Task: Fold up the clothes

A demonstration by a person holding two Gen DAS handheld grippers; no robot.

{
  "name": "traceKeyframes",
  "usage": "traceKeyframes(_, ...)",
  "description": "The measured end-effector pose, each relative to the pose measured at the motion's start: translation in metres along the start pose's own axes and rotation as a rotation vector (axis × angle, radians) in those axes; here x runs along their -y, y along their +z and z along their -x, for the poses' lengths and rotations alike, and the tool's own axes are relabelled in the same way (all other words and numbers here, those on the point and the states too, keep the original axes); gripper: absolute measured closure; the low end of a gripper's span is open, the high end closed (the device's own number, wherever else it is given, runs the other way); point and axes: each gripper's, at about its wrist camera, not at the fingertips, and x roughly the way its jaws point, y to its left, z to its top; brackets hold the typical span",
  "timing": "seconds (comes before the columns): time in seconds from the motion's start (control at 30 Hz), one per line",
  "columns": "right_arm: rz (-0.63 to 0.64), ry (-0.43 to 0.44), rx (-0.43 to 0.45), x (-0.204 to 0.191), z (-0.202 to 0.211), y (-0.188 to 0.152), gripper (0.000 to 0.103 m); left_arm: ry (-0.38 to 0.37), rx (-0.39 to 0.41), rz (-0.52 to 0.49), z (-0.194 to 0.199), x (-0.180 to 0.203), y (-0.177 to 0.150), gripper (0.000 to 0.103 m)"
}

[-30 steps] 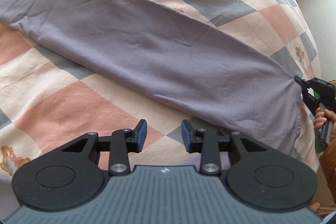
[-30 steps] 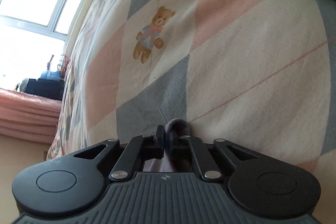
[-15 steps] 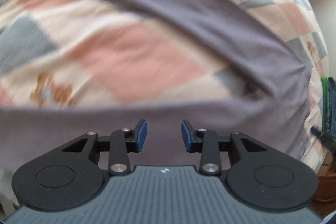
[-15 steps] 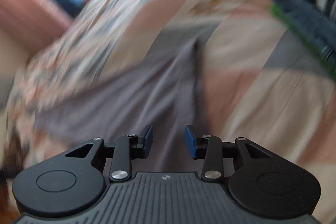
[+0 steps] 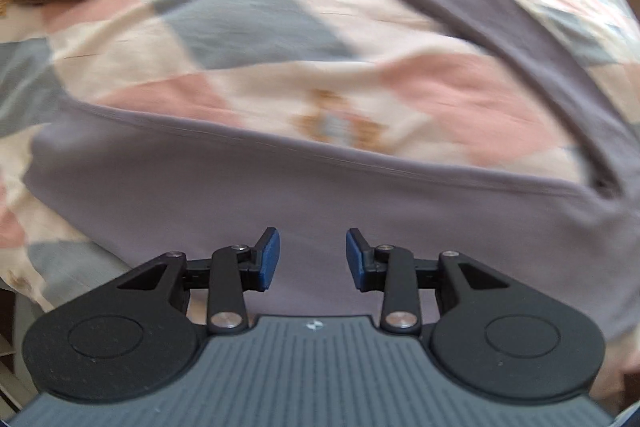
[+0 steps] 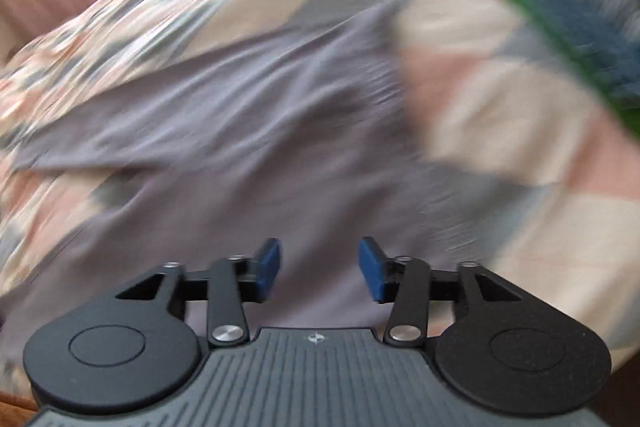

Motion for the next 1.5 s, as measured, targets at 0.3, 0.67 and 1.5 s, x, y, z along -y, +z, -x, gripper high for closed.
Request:
traceKeyframes(0.3,-0.212,-0.266,0.015,-0.030,0.034,-0.023,0.039,0.066,-0.058,0.005,0.039,-0.077,0.009,0.072)
traceKeyframes(0.67,-0.270,-0.047,0.092,-0.146,0.139,-0.080,0.012,-0.041,0.029,-0.420,0.140,-0.014,-0.044,0.058)
traceKeyframes(1.5,-0.165,-0.094,0.095,-0.207,0.231,-0.137,0.003,0.015,0.072,-0.540,0.222,-0.023,-0.081,0.050)
